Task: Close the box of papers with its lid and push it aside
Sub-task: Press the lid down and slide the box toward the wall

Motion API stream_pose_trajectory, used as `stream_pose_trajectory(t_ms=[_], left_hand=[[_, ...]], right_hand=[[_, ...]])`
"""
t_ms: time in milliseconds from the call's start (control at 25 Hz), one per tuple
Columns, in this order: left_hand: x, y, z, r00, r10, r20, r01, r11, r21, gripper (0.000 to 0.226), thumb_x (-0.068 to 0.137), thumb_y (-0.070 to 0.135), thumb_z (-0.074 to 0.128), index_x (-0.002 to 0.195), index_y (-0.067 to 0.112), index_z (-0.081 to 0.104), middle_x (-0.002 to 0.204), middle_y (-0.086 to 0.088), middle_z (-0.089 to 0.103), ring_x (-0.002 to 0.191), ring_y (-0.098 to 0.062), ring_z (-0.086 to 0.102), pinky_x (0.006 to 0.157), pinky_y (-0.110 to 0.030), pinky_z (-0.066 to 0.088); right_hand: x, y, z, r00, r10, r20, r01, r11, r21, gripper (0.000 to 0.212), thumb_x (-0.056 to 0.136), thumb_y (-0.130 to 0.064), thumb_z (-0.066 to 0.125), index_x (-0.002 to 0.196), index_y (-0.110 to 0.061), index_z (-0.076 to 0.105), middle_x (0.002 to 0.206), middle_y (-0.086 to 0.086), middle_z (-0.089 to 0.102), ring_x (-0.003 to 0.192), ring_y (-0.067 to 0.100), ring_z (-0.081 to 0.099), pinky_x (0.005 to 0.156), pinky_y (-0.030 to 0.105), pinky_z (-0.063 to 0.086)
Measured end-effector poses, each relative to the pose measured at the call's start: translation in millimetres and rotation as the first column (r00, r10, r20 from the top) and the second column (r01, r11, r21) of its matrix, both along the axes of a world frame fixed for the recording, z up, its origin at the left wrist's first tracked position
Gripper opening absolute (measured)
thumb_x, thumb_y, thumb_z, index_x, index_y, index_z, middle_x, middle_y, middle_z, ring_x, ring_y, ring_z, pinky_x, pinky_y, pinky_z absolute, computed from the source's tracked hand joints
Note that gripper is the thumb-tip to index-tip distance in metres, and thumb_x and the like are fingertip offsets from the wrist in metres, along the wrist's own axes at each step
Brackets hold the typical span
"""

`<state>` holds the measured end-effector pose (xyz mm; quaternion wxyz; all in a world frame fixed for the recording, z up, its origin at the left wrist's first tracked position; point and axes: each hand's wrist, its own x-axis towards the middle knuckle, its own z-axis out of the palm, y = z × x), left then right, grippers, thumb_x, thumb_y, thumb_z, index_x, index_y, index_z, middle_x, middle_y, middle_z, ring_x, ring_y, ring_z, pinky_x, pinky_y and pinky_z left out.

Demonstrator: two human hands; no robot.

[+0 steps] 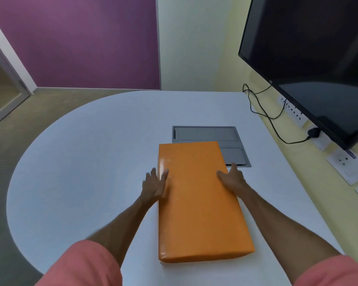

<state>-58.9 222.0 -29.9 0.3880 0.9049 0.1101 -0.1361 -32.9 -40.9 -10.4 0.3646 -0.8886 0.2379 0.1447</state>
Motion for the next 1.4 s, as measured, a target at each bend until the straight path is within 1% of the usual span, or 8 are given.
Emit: stream_pose_trajectory(t_ms=[80,160,320,560,840,1120,1280,1400], left_hand=[[-4.4,8.9,3.3,0.96,0.093,-0.266,-0.202,0.886,-0.417,0.075,0.093,0.065,0.016,0.147,0.016,0.029,0.155,-0.014,0.032,0.139,-0.039,0.033,0.111,-0.054,0.029],[-5.2,16.2,6.2,0.903,0.054,-0.426,-0.304,0.781,-0.546,0.077,0.09,0.069,0.014,0.145,0.018,0.032,0.148,-0.017,0.041,0.132,-0.043,0.042,0.105,-0.058,0.035],[-4.6,14.4,4.7,0.877,0.057,-0.478,-0.341,0.775,-0.533,0.066,0.095,0.06,0.026,0.144,0.017,0.034,0.145,-0.016,0.042,0.127,-0.042,0.046,0.098,-0.057,0.042],[-1.2,-2.0,2.0,0.912,0.027,-0.409,-0.252,0.825,-0.507,0.057,0.095,0.017,0.055,0.146,0.017,0.029,0.135,-0.015,0.045,0.104,-0.035,0.047,0.079,-0.05,0.045],[5.4,-56.3,18.7,0.932,-0.056,-0.358,-0.149,0.842,-0.518,0.057,0.094,0.016,0.057,0.145,0.013,0.032,0.142,-0.02,0.046,0.123,-0.045,0.049,0.098,-0.061,0.044],[-7.1,-159.2,28.3,0.936,-0.061,-0.347,-0.141,0.837,-0.528,0.059,0.093,0.016,0.059,0.145,0.012,0.03,0.141,-0.019,0.045,0.124,-0.043,0.048,0.086,-0.054,0.045],[-21.7,-218.1,26.3,0.935,-0.07,-0.347,-0.14,0.828,-0.544,0.057,0.094,0.016,0.058,0.144,0.012,0.032,0.141,-0.019,0.045,0.112,-0.036,0.049,0.082,-0.051,0.045],[-33.4,-255.1,23.3,0.931,-0.056,-0.361,-0.158,0.83,-0.535,0.057,0.094,0.016,0.058,0.144,0.012,0.031,0.143,-0.018,0.043,0.123,-0.041,0.047,0.083,-0.051,0.044]], right_hand=[[-5.2,-11.4,4.0,0.973,-0.117,-0.2,0.149,0.976,0.157,0.082,0.09,-0.042,0.058,0.15,-0.008,0.015,0.151,0.022,0.033,0.133,0.046,0.039,0.102,0.062,0.037],[-12.9,-17.5,5.2,0.935,-0.084,-0.345,0.164,0.964,0.208,0.075,0.091,-0.044,0.057,0.147,-0.004,0.027,0.15,0.024,0.033,0.131,0.052,0.039,0.095,0.074,0.035],[-24.0,-15.5,4.3,0.917,-0.065,-0.393,0.186,0.942,0.279,0.06,0.097,-0.042,0.047,0.145,-0.009,0.033,0.15,0.019,0.035,0.131,0.047,0.04,0.092,0.072,0.036],[-37.0,-31.7,14.4,0.904,-0.199,-0.378,0.334,0.88,0.337,0.06,0.097,-0.043,0.046,0.144,-0.007,0.035,0.149,0.017,0.038,0.129,0.043,0.042,0.1,0.069,0.03],[-52.1,-94.9,36.0,0.932,-0.126,-0.339,0.243,0.913,0.328,0.062,0.092,-0.031,0.061,0.145,-0.013,0.035,0.149,0.014,0.037,0.127,0.043,0.044,0.091,0.069,0.038],[-69.0,-197.6,45.1,0.933,-0.139,-0.331,0.25,0.913,0.322,0.052,0.093,-0.03,0.059,0.14,-0.015,0.042,0.144,0.013,0.043,0.11,0.038,0.051,0.073,0.061,0.046],[-81.9,-250.9,43.1,0.935,-0.162,-0.315,0.258,0.92,0.295,0.051,0.094,-0.031,0.057,0.141,-0.015,0.041,0.142,0.013,0.044,0.12,0.04,0.048,0.091,0.067,0.041],[-92.4,-280.7,41.8,0.94,-0.175,-0.292,0.26,0.923,0.284,0.048,0.095,-0.032,0.055,0.139,-0.015,0.043,0.137,0.015,0.048,0.117,0.039,0.049,0.091,0.065,0.041]])
